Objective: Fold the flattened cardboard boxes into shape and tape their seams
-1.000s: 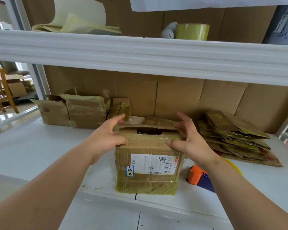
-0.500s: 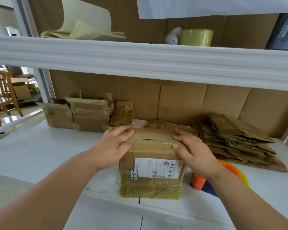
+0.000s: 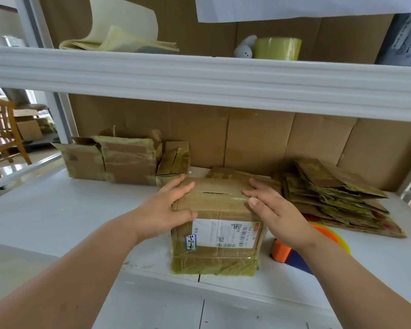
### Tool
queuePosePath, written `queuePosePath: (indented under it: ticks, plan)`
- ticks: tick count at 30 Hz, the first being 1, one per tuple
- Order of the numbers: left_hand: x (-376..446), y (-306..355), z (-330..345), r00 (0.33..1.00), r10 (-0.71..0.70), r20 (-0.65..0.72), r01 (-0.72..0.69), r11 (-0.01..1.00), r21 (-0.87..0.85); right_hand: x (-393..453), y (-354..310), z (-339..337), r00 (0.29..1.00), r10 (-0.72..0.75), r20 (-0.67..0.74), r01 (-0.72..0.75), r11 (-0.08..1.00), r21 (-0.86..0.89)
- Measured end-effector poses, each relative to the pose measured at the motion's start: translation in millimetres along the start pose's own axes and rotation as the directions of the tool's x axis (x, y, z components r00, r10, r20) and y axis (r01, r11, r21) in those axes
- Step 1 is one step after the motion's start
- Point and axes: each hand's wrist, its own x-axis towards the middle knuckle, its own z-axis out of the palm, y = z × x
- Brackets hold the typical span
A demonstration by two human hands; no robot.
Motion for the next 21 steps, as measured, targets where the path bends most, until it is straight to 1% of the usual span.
queuePosePath:
  ticks: [1, 4, 6, 8, 10, 12, 14, 16, 17, 21]
  plan:
    - [0, -2, 0, 1.000, -0.003, 0.007, 0.003, 1.000, -0.026, -1, 0, -1, 1.000, 0.009, 0.017, -0.010, 1.000, 0.019]
    - [-1, -6, 2, 1.000, 0.011, -0.005, -0.011, 1.000, -0.007, -3, 0, 0, 0.997, 0.042, 0.062, -0.046, 0.997, 0.067]
    - [0, -4, 4, 1.000, -0.004, -0.018, 0.003, 0.999, -0.044, -4, -2, 4, 0.995, 0.082, 0.056, -0.091, 0.977, 0.194]
    - [0, -1, 5, 0.998, -0.054, -0.024, 0.047, 0.976, -0.213, -6, -7, 10, 0.987, 0.159, 0.030, -0.159, 0.926, 0.343]
    - [1, 2, 6, 0.992, -0.126, -0.024, 0.106, 0.909, -0.403, -5, -9, 15, 0.977, 0.212, 0.025, -0.203, 0.886, 0.417]
    - [1, 2, 8, 0.987, -0.146, -0.072, 0.087, 0.848, -0.523, -4, -10, 14, 0.971, 0.232, 0.049, -0.229, 0.864, 0.448]
    - [1, 0, 10, 0.978, -0.173, -0.119, 0.069, 0.800, -0.597, -3, -8, 11, 0.967, 0.236, 0.093, -0.252, 0.849, 0.465]
    - [-1, -2, 12, 0.974, -0.204, -0.102, 0.085, 0.741, -0.666, -3, -7, 9, 0.964, 0.239, 0.112, -0.264, 0.856, 0.445]
    - [-2, -3, 12, 0.974, -0.209, -0.090, 0.092, 0.725, -0.683, -3, -7, 9, 0.963, 0.244, 0.112, -0.268, 0.857, 0.441]
    - [1, 0, 13, 0.969, -0.229, -0.092, 0.106, 0.724, -0.682, -5, -11, 11, 0.966, 0.248, 0.071, -0.253, 0.851, 0.461]
